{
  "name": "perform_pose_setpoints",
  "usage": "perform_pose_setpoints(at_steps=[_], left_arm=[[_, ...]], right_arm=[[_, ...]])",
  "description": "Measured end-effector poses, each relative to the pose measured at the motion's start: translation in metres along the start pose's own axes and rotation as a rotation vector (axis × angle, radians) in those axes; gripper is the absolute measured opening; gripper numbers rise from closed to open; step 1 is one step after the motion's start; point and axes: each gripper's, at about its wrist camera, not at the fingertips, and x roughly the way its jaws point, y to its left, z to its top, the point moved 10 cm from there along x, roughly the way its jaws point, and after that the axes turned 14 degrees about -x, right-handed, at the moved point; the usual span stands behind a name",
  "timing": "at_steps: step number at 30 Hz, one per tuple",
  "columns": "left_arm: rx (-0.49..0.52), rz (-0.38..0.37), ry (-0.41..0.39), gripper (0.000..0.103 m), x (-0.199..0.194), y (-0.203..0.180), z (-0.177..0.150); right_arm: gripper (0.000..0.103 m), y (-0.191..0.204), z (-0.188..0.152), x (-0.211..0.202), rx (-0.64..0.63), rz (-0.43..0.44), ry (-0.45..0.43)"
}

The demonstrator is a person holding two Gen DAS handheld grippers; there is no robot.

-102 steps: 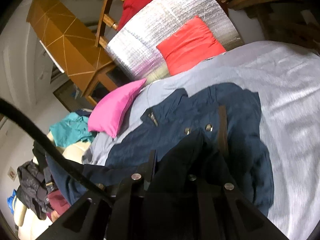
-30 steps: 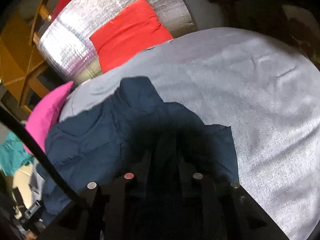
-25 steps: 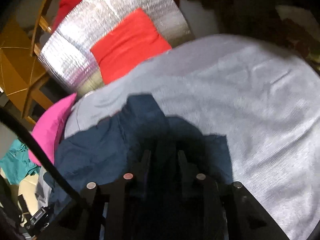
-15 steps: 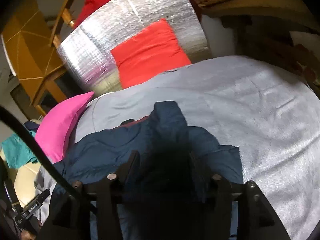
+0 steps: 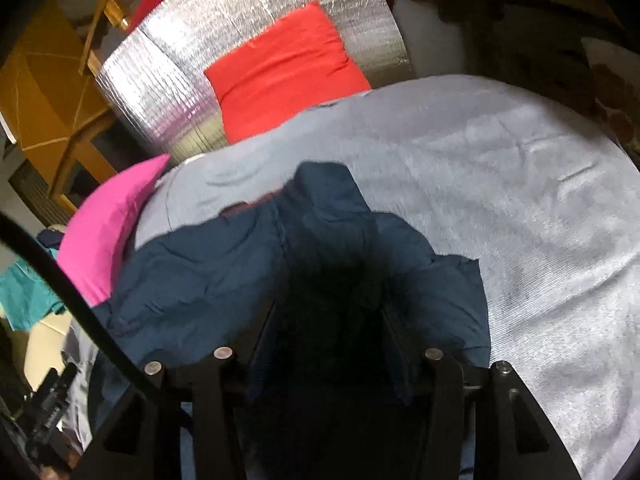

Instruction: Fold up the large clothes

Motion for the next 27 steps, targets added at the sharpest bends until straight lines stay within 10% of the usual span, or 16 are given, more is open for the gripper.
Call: perform_pose_setpoints(at_steps=[10, 17, 27], left_arm=[[0.009, 0.014, -0.003, 0.098, 0.0, -0.001, -0.001], [0.017, 0.019, 0.012, 0.098, 0.006, -0.003, -0.003], [-0.166, -0.052, 0.2, 0.098, 0.068, 0.004, 0.005]], right_arm=[[0.052, 0.024, 0.017, -0.033, -0.076, -0.003, -0.109], [0.053, 0.015, -0.004, 0.0, -0.028, 0.021, 0.01], [0.053, -0.002, 0.015, -0.011, 0.009, -0.014, -0.069]])
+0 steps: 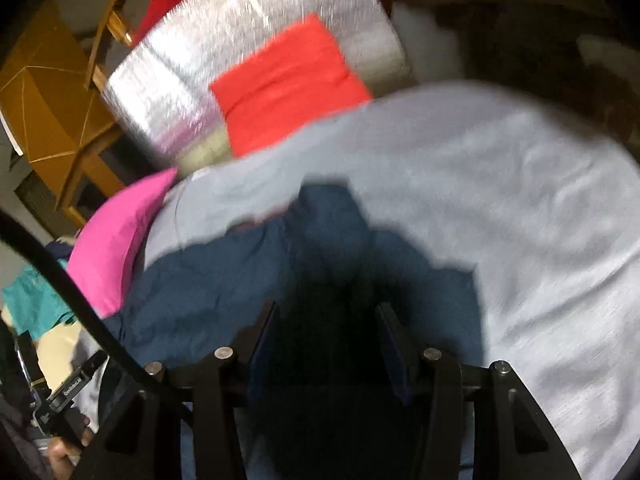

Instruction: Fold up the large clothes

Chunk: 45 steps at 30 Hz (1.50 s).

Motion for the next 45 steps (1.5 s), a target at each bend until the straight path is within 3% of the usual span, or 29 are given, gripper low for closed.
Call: perform_pose_setpoints(at_steps=[2, 6, 10, 13, 17, 20, 22, 25, 27, 31, 33, 35, 38, 40, 45], left_arm=[[-0.049, -0.018, 0.031, 0.098, 0.01, 0.003, 0.005], [-0.058, -0.03, 0.054, 0.098, 0.021, 0.0, 0.017], [0.004, -0.045, 0.064, 0.098, 0.035, -0.017, 0.027], [0.013, -0.036, 0.089, 0.098, 0.052, -0.025, 0.029], [-0.023, -0.049, 0.137, 0.098, 0.076, -0.026, 0.028], [-0.097, -0.054, 0.239, 0.098, 0.1, -0.016, 0.018], [-0.144, -0.082, 0.285, 0.098, 0.106, -0.012, 0.014], [-0.147, -0.05, 0.268, 0.098, 0.097, -0.008, 0.018], [-0.145, -0.018, 0.247, 0.098, 0.082, -0.004, 0.019], [-0.147, -0.032, 0.225, 0.098, 0.042, -0.002, 0.023], [-0.106, -0.026, 0.196, 0.098, 0.013, 0.002, 0.024], [-0.075, -0.006, 0.165, 0.098, -0.011, 0.009, 0.022], [-0.132, -0.009, 0.11, 0.098, -0.046, 0.035, -0.005], [-0.164, -0.036, 0.132, 0.098, -0.058, 0.053, -0.039], [-0.308, -0.054, 0.164, 0.098, -0.073, 0.097, -0.079]], right_arm=[[0.053, 0.004, 0.018, -0.011, -0.038, 0.014, -0.065], [0.053, 0.018, 0.04, -0.003, -0.067, 0.067, -0.072], [0.053, 0.052, 0.042, 0.043, -0.17, 0.112, 0.063], [0.053, 0.071, 0.035, 0.084, -0.243, 0.101, 0.174], [0.054, 0.076, 0.029, 0.122, -0.26, 0.068, 0.235], [0.054, 0.07, 0.031, 0.134, -0.218, 0.074, 0.25], [0.054, 0.07, 0.033, 0.125, -0.192, 0.098, 0.231], [0.058, 0.059, 0.032, 0.093, -0.129, 0.115, 0.159], [0.067, 0.043, 0.028, 0.059, -0.073, 0.118, 0.093], [0.071, 0.006, 0.003, -0.009, 0.025, 0.097, 0.004], [0.078, -0.019, -0.017, -0.038, 0.1, 0.1, -0.025], [0.078, -0.036, -0.034, -0.055, 0.163, 0.112, -0.032], [0.078, -0.057, -0.057, -0.074, 0.262, 0.146, -0.019], [0.078, -0.06, -0.07, -0.089, 0.287, 0.174, -0.021], [0.079, -0.051, -0.096, -0.089, 0.317, 0.257, 0.042]])
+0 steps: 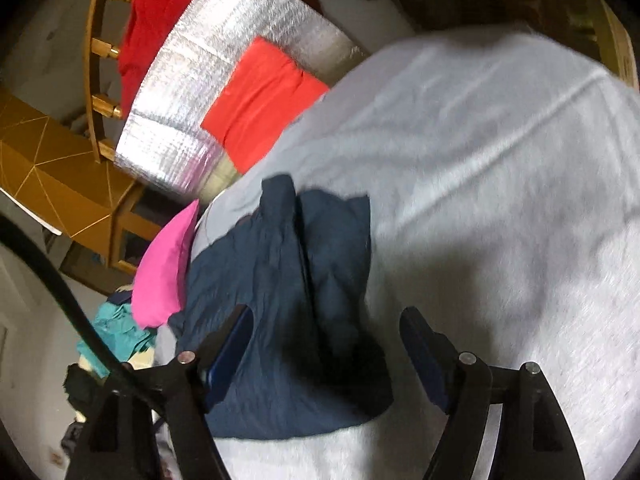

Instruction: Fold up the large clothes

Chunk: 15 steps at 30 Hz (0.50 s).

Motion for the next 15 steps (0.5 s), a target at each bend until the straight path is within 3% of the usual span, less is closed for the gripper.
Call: perform_pose_setpoints(at_steps=[6, 11, 13, 15], left_arm=[[-0.079, -0.008, 0.009, 0.098, 0.007, 0.018, 0.001], [-0.079, -0.09, 0.161, 0.098, 0.039, 0.002, -0.016], [-0.073, -0.08, 0.184, 0.098, 0.047, -0.001, -0.02], [-0.041, -0.079, 0.18, 0.098, 0.048, -0.006, -0.021]], right_arm=[[0.079, 0.001, -0.013, 0.019, 0.013, 0.024, 0.055], [0.081, -0.002, -0.013, 0.034, 0.03, 0.039, 0.058], [0.082, 0.004, -0.018, 0.042, 0.032, 0.07, 0.078], [0.083, 0.012, -0.024, 0.054, -0.014, 0.044, 0.102]])
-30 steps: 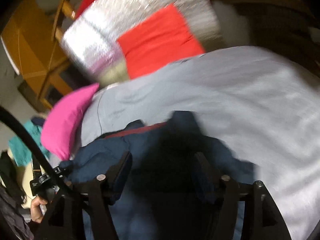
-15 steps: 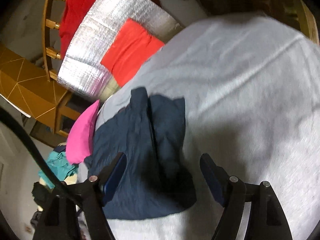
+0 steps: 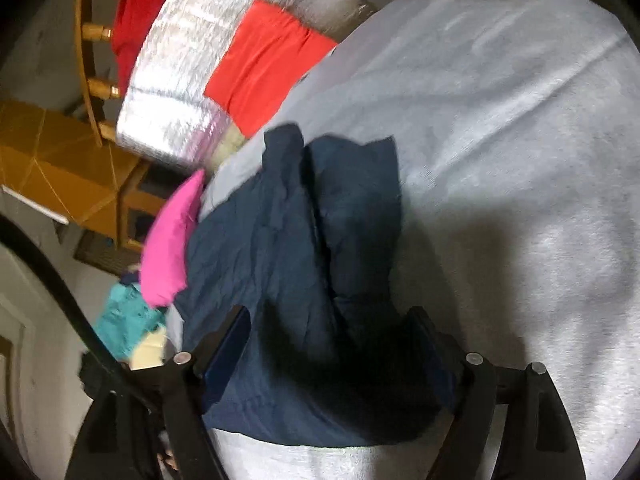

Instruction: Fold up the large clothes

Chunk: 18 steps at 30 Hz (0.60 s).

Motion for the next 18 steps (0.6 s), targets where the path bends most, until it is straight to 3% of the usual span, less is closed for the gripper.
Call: perform_pose_setpoints(at_steps=[3, 5, 9, 13, 18], left_arm=[[0.044, -0.043, 0.036, 0.098, 0.003, -0.012, -0.01], [0.076, -0.029, 0.025, 0.098, 0.005, -0.013, -0.013], [0.055, -0.061, 0.028, 0.095, 0.004, -0.013, -0.016], [0.031, -0.13, 0.051, 0.062, 0.0, -0.016, -0.021], [0.055, -0.159, 0.059, 0.047, -0.005, -0.014, -0.024]], right_arm=[[0.083, 0.0, -0.011, 0.016, -0.049, -0.046, 0.045], [0.081, 0.0, -0.012, 0.02, -0.066, -0.055, 0.036], [0.058, 0.006, -0.016, 0.017, -0.074, -0.051, 0.034], [0.053, 0.012, -0.017, 0.012, -0.122, -0.095, 0.021], [0.048, 0.017, -0.023, 0.005, -0.153, -0.113, 0.015]])
